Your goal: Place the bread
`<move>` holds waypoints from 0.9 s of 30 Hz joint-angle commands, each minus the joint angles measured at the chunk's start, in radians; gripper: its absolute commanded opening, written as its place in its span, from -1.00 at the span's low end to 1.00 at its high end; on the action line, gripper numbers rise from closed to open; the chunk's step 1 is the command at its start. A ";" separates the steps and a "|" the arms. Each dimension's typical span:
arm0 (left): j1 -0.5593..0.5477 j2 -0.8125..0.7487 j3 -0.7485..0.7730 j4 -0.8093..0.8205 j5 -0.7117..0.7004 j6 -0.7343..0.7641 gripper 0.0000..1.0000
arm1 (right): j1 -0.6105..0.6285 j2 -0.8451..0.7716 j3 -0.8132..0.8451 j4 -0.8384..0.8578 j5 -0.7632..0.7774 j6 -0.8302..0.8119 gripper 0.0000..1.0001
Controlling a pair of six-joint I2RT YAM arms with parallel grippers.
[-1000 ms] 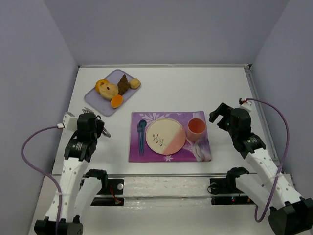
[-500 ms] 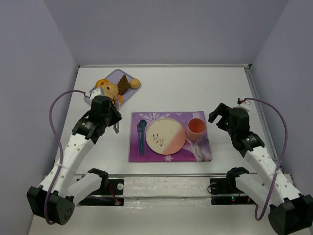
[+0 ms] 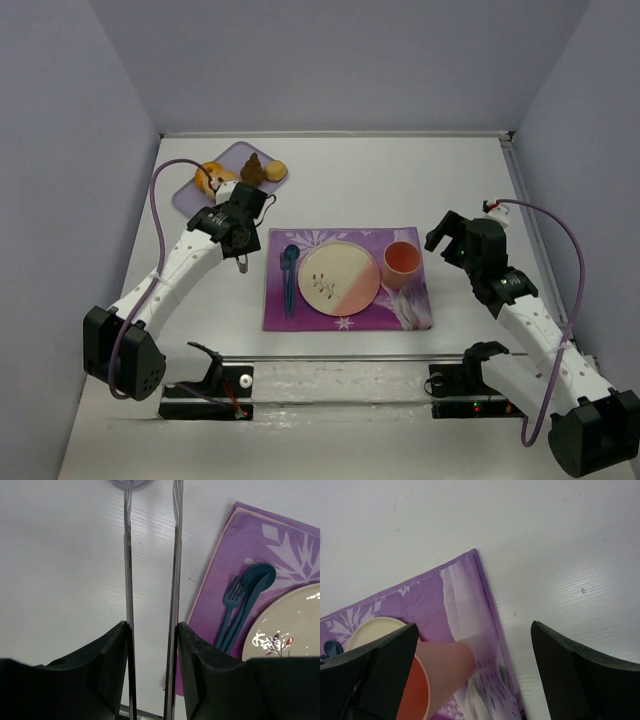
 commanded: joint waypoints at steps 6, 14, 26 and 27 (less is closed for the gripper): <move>0.006 0.055 0.123 0.058 0.066 0.201 0.25 | -0.002 -0.010 0.024 0.038 0.040 -0.027 0.99; 0.050 0.155 0.206 -0.009 0.031 0.195 0.23 | -0.002 -0.021 0.021 0.038 0.045 -0.032 0.99; 0.072 0.215 0.230 0.008 0.045 0.232 0.28 | -0.002 -0.050 0.015 0.038 0.048 -0.038 0.99; 0.075 0.226 0.242 0.000 0.037 0.226 0.28 | -0.002 -0.057 0.012 0.038 0.049 -0.038 0.99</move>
